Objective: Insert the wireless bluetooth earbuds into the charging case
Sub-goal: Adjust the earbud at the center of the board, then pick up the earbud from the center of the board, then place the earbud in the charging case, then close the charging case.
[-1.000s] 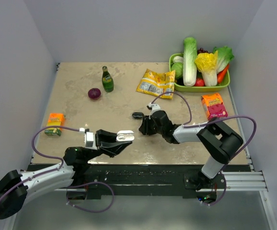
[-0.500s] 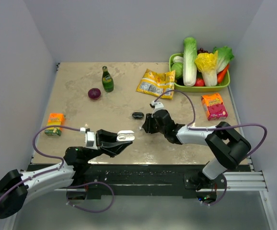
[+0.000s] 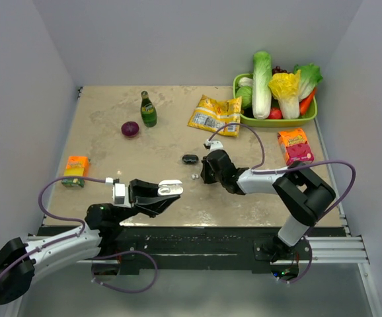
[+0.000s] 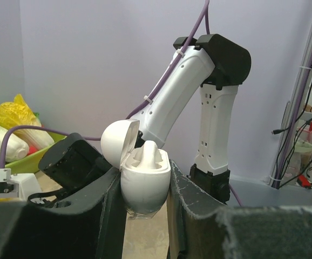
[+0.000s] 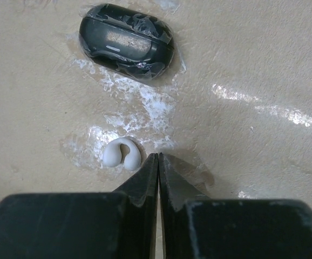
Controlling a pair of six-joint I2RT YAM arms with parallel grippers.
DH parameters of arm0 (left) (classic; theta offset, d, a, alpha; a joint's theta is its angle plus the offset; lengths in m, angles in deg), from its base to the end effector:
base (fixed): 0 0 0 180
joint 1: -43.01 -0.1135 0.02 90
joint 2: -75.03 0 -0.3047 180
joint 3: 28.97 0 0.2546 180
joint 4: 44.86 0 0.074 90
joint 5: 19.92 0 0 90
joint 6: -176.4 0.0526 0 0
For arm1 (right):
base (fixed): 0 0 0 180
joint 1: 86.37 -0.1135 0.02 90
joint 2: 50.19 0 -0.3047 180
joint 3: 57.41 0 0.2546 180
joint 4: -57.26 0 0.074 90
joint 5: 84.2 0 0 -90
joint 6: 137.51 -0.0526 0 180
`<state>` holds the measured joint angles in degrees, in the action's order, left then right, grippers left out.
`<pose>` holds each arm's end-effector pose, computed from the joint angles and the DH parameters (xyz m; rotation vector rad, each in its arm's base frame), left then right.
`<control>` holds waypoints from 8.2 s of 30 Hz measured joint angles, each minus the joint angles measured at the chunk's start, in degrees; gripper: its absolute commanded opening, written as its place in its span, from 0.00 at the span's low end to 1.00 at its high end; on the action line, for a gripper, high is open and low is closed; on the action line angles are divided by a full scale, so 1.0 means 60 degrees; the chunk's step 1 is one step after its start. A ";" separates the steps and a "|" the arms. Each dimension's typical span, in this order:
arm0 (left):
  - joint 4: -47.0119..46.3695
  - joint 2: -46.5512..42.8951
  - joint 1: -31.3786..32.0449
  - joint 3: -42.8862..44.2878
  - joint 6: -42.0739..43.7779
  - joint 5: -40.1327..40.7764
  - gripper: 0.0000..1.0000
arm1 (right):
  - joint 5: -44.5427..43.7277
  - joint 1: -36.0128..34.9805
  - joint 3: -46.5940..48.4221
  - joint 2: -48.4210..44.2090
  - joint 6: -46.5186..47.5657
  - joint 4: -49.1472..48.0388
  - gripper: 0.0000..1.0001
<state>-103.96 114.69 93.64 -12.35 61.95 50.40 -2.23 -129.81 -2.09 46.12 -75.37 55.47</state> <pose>0.0622 -0.1037 0.2810 0.5672 0.9108 -1.3557 0.2544 0.2308 0.1697 -0.2354 2.2853 0.5045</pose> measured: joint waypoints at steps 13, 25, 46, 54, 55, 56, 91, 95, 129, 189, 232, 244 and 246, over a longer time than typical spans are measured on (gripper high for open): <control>0.0000 -0.0018 0.0000 0.0000 0.0000 -0.0004 0.00 | 0.0259 -0.0062 -0.0004 0.0007 0.0080 -0.0011 0.05; -0.0004 -0.0018 0.0000 0.0000 0.0000 -0.0004 0.00 | 0.0262 -0.0605 -0.0007 0.0007 0.0073 -0.0018 0.05; -0.0004 0.0004 0.0000 0.0000 0.0000 -0.0004 0.00 | 0.0011 -0.0962 -0.0117 -0.0991 0.0164 0.0572 0.32; -0.0011 -0.0102 0.0000 0.0000 0.0000 0.0004 0.00 | 0.0925 -0.1741 0.0579 -0.1111 0.1665 0.1209 0.38; -0.0015 -0.0091 0.0000 0.0000 -0.0004 0.0004 0.00 | 0.1060 -0.1836 0.0696 -0.1009 0.1821 0.1268 0.38; -0.0015 -0.0087 0.0000 0.0000 -0.0004 0.0004 0.00 | 0.1191 -0.1898 0.0780 -0.0922 0.1949 0.1333 0.38; 0.0004 -0.0419 0.0000 0.0000 -0.0004 0.0004 0.00 | 0.0532 -0.1945 0.1392 0.0375 0.2623 0.1683 0.43; 0.0004 -0.0423 0.0000 0.0000 -0.0004 0.0004 0.00 | 0.0499 -0.1894 0.1504 0.0463 0.2619 0.1654 0.43; -0.0004 -0.0477 0.0000 0.0000 -0.0004 0.0069 0.00 | -0.0747 -0.1341 0.1894 0.0816 0.2218 0.1621 0.19; 0.0729 0.3920 -0.0018 0.1585 -0.0805 -0.3111 0.00 | 0.3526 -0.3311 0.2025 -0.8517 0.4240 0.7238 0.00; -0.0007 0.4266 0.0142 0.1585 -0.1075 -0.3213 0.00 | 0.2922 -0.3603 0.1577 -0.8462 0.3384 0.6706 0.43; -0.0036 0.4524 0.0157 0.1512 -0.1067 -0.3056 0.00 | -0.0229 -0.3614 0.1927 -0.9592 0.2648 0.6317 0.04; -0.0044 0.4532 0.0186 0.1453 -0.1060 -0.2947 0.00 | -0.0769 -0.3606 0.1931 -0.9337 0.2484 0.6273 0.03</control>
<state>-104.23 141.88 94.75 -3.63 55.59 32.72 -6.84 -151.45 9.50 -9.90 -60.46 93.11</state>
